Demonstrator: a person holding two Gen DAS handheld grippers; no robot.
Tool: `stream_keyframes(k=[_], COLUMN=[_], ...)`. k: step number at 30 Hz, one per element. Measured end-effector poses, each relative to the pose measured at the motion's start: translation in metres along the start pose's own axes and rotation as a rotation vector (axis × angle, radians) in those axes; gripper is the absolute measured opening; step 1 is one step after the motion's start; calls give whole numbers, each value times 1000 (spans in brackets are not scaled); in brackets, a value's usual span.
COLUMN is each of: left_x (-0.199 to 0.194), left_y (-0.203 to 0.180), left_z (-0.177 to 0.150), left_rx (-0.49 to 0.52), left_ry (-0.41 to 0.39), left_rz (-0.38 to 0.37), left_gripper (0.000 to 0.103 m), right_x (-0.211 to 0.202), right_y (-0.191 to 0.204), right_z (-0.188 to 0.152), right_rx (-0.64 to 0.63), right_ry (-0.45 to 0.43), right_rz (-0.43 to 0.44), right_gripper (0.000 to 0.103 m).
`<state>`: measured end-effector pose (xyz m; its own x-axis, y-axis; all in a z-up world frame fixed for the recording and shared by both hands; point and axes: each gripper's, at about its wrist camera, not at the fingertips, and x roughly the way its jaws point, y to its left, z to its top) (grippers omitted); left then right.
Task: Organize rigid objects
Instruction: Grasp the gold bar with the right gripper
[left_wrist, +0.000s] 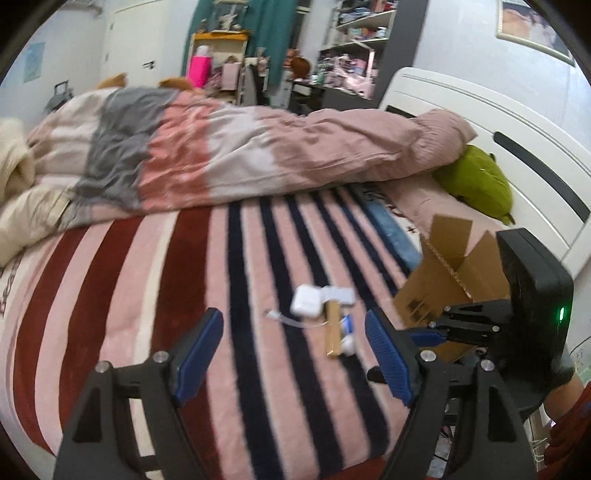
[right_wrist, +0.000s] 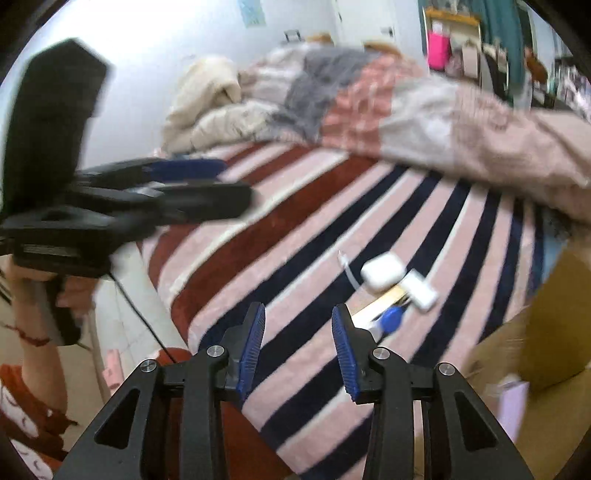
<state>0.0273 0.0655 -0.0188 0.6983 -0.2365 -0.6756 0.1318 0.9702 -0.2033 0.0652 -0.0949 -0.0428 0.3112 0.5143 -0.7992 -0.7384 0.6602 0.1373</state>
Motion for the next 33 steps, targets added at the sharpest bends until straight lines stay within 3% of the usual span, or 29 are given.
stream_keyframes(k=[2, 4, 7, 12, 19, 23, 26, 29, 33], left_x=[3, 7, 12, 20, 26, 26, 26, 25, 25], left_y=[13, 21, 29, 40, 48, 47, 47, 47, 46], left_z=[-10, -15, -21, -28, -31, -31, -32, -34, -35], left_rx=[-13, -20, -32, -40, -64, -65, -60, -56, -58], left_ry=[7, 14, 20, 31, 42, 41, 45, 51, 56], left_rz=[8, 10, 1, 0, -4, -4, -2, 3, -2], left_gripper=[76, 76, 76, 76, 76, 76, 76, 76, 76], right_x=[20, 35, 60, 91, 96, 107, 113, 109, 101], right_y=[14, 20, 8, -26, -50, -62, -61, -54, -43], right_z=[-4, -9, -9, -14, -15, -13, -13, -17, -25], right_rx=[-83, -100, -17, 122, 206, 254, 237, 196, 140], right_ry=[-4, 13, 65, 102, 93, 112, 102, 86, 115], right_rz=[-95, -103, -60, -138, -232, -202, -235, -257, -113], right_gripper=[33, 33, 33, 33, 33, 34, 32, 23, 15])
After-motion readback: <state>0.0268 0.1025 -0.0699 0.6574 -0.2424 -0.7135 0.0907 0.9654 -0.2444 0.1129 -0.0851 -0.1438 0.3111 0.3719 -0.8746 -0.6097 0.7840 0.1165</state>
